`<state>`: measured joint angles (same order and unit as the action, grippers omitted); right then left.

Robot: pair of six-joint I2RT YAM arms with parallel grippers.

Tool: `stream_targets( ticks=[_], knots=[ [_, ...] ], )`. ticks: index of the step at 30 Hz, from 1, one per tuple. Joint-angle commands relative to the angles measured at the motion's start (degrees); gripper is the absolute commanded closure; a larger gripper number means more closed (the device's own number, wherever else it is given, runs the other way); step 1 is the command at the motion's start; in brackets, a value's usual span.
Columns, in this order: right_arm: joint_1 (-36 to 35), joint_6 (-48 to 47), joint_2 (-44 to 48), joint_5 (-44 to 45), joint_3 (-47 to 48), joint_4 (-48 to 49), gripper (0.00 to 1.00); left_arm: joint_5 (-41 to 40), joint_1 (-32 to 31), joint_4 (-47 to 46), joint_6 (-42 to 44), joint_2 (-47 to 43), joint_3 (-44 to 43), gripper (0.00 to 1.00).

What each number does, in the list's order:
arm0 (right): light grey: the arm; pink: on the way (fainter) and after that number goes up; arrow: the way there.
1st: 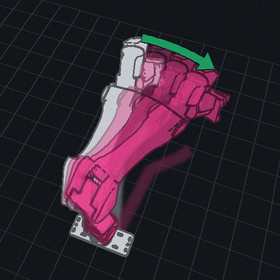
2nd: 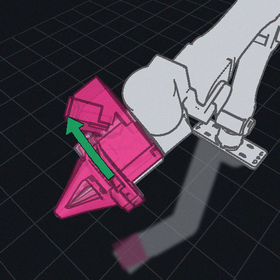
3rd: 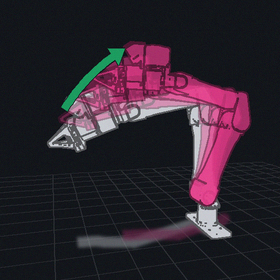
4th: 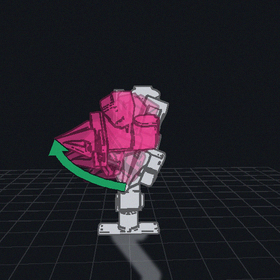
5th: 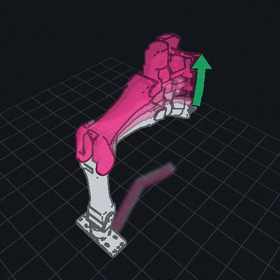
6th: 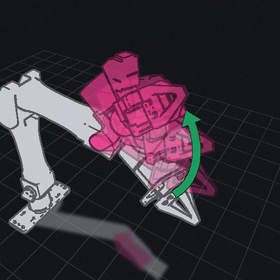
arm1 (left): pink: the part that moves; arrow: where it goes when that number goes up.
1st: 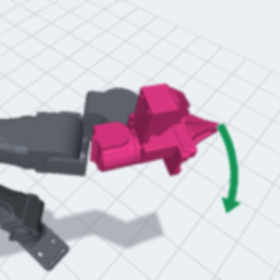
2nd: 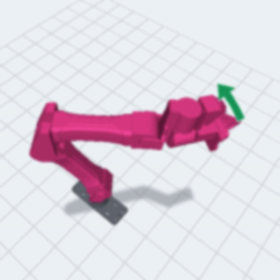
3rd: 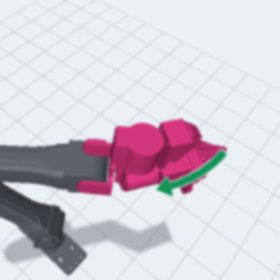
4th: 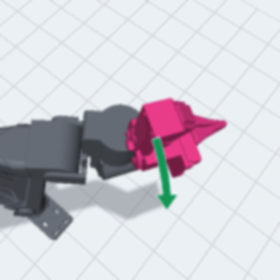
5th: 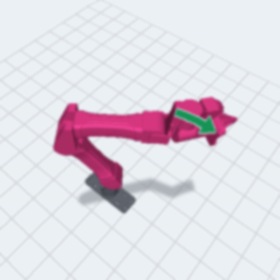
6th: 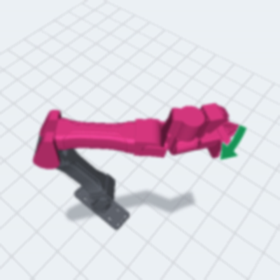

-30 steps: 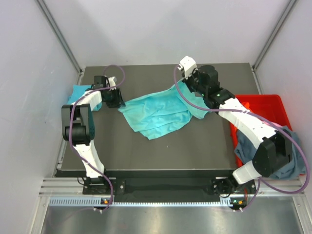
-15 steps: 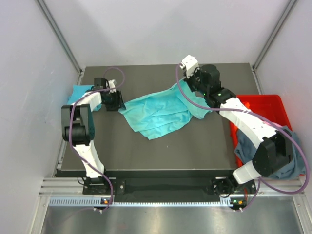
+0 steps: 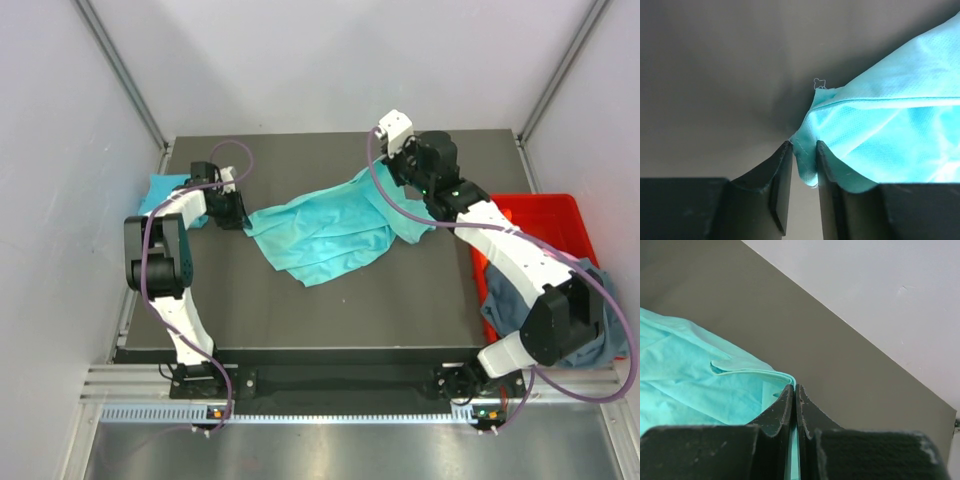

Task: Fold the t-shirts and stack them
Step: Flatten the tshirt out

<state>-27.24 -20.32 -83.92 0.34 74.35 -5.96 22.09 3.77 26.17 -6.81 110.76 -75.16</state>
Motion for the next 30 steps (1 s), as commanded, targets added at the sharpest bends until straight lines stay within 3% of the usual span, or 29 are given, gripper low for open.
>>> stream_targets(
  ticks=[1, 4, 6, 11, 21, 30],
  knots=[
    [0.97, 1.07, 2.71, -1.48, 0.54, 2.53, 1.00, 1.03, 0.19, -0.77, 0.13, -2.92, 0.45, 0.74],
    [0.97, 1.24, 2.53, -1.66, 0.45, 2.62, 1.00, 0.68, 0.36, -1.12, 0.22, -3.09, 0.36, 0.86],
    [1.05, 1.24, 2.53, -1.75, 0.62, 2.62, 1.00, 0.33, 0.45, -1.21, 0.30, -3.18, -0.08, 1.00],
    [1.66, 1.42, 3.41, -0.78, 1.76, 2.44, 1.00, -0.38, 0.62, -2.26, 1.45, -7.03, -1.39, 1.00],
    [4.65, 0.27, 2.09, 1.59, 15.29, -1.86, 1.00, 0.50, 0.36, -0.95, 4.52, -15.22, -19.67, 1.00],
    [10.36, 5.98, 5.43, 0.01, 25.40, -4.84, 1.00, -0.99, 0.45, -8.85, 4.52, -31.56, -12.83, 1.00]
  ],
)
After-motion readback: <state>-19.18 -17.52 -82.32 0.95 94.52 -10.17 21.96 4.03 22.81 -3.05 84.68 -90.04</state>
